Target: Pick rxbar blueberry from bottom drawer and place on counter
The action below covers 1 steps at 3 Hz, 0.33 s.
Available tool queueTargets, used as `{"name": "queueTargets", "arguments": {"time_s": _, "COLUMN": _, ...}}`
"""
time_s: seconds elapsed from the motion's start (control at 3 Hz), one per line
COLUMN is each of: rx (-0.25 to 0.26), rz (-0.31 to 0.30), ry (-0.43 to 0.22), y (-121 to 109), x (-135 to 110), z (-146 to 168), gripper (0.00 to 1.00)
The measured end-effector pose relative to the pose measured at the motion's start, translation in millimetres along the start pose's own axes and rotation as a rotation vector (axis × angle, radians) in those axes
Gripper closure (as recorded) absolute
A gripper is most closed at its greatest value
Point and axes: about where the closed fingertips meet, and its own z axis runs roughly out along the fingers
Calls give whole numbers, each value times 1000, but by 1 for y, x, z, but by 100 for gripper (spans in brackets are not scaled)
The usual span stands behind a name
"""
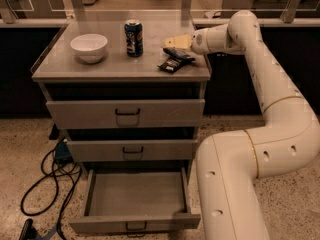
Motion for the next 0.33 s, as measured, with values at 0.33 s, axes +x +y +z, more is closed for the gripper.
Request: {"name": "queueTargets", "arguments": {"time_s": 0.33, "rx": 0, "rz": 0, "ry": 0, "y": 0, "x": 0, "z": 0, "gripper": 0}}
